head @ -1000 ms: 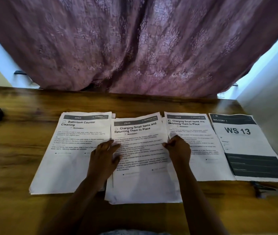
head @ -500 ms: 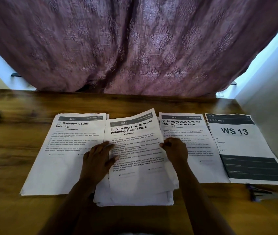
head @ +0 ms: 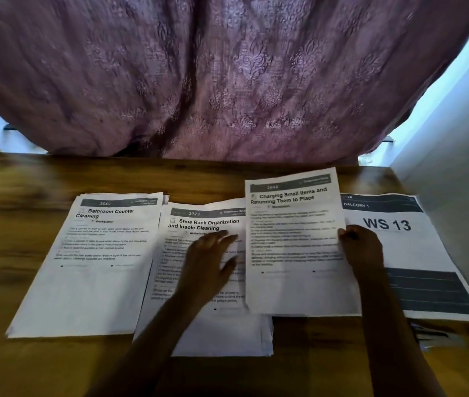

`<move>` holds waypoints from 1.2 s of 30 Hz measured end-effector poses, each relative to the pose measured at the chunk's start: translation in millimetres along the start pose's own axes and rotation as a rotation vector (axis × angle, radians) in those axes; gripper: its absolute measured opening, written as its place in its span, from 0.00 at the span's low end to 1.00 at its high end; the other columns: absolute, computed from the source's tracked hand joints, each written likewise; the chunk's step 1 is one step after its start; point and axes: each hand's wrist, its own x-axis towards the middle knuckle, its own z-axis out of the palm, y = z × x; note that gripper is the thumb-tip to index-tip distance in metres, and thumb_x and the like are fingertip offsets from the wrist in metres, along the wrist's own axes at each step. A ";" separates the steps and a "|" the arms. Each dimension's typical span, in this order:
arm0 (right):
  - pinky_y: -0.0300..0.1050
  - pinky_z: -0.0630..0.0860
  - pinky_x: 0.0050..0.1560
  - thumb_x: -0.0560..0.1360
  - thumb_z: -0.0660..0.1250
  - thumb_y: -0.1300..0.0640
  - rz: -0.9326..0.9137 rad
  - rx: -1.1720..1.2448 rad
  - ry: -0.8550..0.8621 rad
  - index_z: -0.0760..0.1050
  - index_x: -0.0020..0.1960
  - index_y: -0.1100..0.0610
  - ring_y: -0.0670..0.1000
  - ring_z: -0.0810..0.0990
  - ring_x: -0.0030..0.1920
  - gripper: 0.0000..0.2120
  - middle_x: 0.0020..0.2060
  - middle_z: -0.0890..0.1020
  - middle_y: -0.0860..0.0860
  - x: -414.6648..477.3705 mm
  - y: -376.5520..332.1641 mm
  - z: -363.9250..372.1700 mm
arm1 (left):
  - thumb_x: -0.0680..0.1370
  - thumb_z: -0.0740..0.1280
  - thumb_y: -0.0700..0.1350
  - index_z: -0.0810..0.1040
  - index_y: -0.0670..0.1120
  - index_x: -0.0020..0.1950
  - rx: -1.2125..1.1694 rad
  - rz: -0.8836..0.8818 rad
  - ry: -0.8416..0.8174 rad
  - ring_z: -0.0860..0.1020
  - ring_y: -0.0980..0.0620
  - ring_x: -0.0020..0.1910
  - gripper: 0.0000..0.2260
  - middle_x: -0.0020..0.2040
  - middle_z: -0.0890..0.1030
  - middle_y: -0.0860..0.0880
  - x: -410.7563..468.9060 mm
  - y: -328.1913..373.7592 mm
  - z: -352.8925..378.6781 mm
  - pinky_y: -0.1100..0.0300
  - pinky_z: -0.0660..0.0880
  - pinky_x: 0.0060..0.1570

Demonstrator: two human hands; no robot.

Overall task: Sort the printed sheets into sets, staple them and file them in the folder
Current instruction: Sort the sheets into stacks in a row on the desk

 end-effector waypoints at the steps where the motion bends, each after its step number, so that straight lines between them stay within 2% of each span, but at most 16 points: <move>1: 0.53 0.71 0.58 0.80 0.60 0.56 0.012 -0.033 0.000 0.76 0.57 0.65 0.62 0.77 0.54 0.14 0.55 0.79 0.63 2.6 5.0 -3.3 | 0.77 0.57 0.60 0.71 0.52 0.70 -0.003 0.043 -0.019 0.69 0.48 0.69 0.24 0.69 0.73 0.49 5.7 16.5 9.7 0.47 0.67 0.67; 4: 0.53 0.71 0.58 0.81 0.59 0.56 0.023 -0.091 -0.010 0.76 0.58 0.65 0.63 0.77 0.55 0.14 0.55 0.79 0.63 11.5 16.3 -7.9 | 0.77 0.55 0.61 0.73 0.51 0.68 0.067 0.159 -0.048 0.71 0.45 0.68 0.24 0.68 0.74 0.47 17.8 49.3 39.2 0.44 0.69 0.65; 9: 0.54 0.70 0.60 0.81 0.59 0.56 0.010 -0.112 -0.021 0.75 0.58 0.64 0.62 0.77 0.56 0.14 0.56 0.79 0.62 19.0 22.2 -8.1 | 0.77 0.55 0.61 0.74 0.52 0.67 0.145 0.134 -0.107 0.69 0.45 0.70 0.24 0.70 0.73 0.48 18.1 47.1 70.1 0.41 0.66 0.67; 14: 0.49 0.75 0.48 0.79 0.63 0.55 -0.105 -0.165 -0.007 0.75 0.57 0.61 0.57 0.80 0.46 0.12 0.51 0.82 0.59 20.0 30.9 3.3 | 0.78 0.52 0.62 0.72 0.52 0.70 0.173 0.138 -0.119 0.66 0.46 0.73 0.26 0.72 0.70 0.48 12.3 39.3 77.1 0.42 0.61 0.70; 17: 0.53 0.78 0.50 0.75 0.69 0.56 -0.216 -0.145 0.058 0.73 0.62 0.60 0.60 0.81 0.51 0.18 0.54 0.80 0.59 10.8 34.8 13.8 | 0.77 0.50 0.63 0.69 0.53 0.72 0.153 0.129 -0.128 0.62 0.47 0.75 0.27 0.74 0.67 0.49 12.1 38.8 77.8 0.44 0.56 0.73; 22: 0.59 0.77 0.50 0.68 0.76 0.55 -0.293 -0.414 0.126 0.69 0.68 0.62 0.65 0.76 0.56 0.32 0.60 0.75 0.64 6.5 33.7 27.1 | 0.78 0.51 0.63 0.69 0.54 0.71 0.134 0.136 -0.107 0.62 0.49 0.75 0.26 0.74 0.67 0.50 11.7 35.8 80.9 0.43 0.57 0.72; 24: 0.63 0.70 0.62 0.72 0.72 0.50 -0.395 -0.421 0.046 0.65 0.71 0.61 0.63 0.70 0.66 0.33 0.68 0.70 0.62 3.5 32.2 33.4 | 0.78 0.51 0.63 0.69 0.54 0.72 0.140 0.137 -0.106 0.61 0.50 0.75 0.26 0.74 0.66 0.51 11.9 34.0 82.2 0.44 0.56 0.73; 25: 0.62 0.62 0.68 0.75 0.66 0.45 -0.430 -0.437 -0.023 0.61 0.74 0.59 0.61 0.64 0.71 0.33 0.72 0.64 0.60 1.6 32.6 37.8 | 0.78 0.51 0.63 0.69 0.53 0.72 0.144 0.138 -0.105 0.60 0.50 0.75 0.27 0.74 0.66 0.51 12.0 33.7 82.7 0.45 0.54 0.73; 27: 0.58 0.48 0.73 0.77 0.47 0.35 -0.440 -0.504 -0.141 0.50 0.77 0.57 0.56 0.51 0.76 0.36 0.76 0.53 0.56 -1.4 33.8 47.8 | 0.78 0.51 0.64 0.69 0.53 0.72 0.155 0.144 -0.099 0.60 0.50 0.75 0.27 0.75 0.66 0.51 12.4 33.5 82.0 0.47 0.52 0.72; 29: 0.57 0.42 0.73 0.70 0.28 0.29 -0.435 -0.549 -0.159 0.43 0.77 0.56 0.54 0.45 0.77 0.45 0.77 0.48 0.55 -6.2 36.1 54.7 | 0.78 0.51 0.64 0.68 0.53 0.73 0.149 0.143 -0.107 0.60 0.50 0.75 0.27 0.75 0.65 0.51 13.3 33.9 81.1 0.48 0.51 0.72; 30: 0.57 0.41 0.73 0.67 0.24 0.29 -0.424 -0.556 -0.152 0.41 0.77 0.56 0.54 0.44 0.77 0.47 0.77 0.46 0.54 -8.0 38.2 57.7 | 0.78 0.51 0.63 0.68 0.54 0.73 0.144 0.141 -0.106 0.60 0.50 0.75 0.27 0.75 0.65 0.51 13.3 33.3 81.6 0.49 0.51 0.72; 33: 0.57 0.40 0.73 0.67 0.26 0.33 -0.382 -0.570 -0.136 0.39 0.77 0.55 0.53 0.43 0.77 0.44 0.77 0.45 0.54 -10.2 42.0 64.3 | 0.78 0.51 0.62 0.68 0.54 0.73 0.148 0.147 -0.097 0.60 0.50 0.75 0.26 0.75 0.65 0.51 13.0 32.8 82.2 0.48 0.51 0.72; 36: 0.59 0.41 0.73 0.68 0.28 0.33 -0.389 -0.555 -0.127 0.42 0.77 0.56 0.54 0.45 0.77 0.44 0.77 0.47 0.55 -10.3 41.1 63.7 | 0.78 0.50 0.63 0.66 0.54 0.74 0.119 0.134 -0.122 0.57 0.52 0.76 0.27 0.76 0.62 0.52 14.3 33.6 81.4 0.48 0.50 0.74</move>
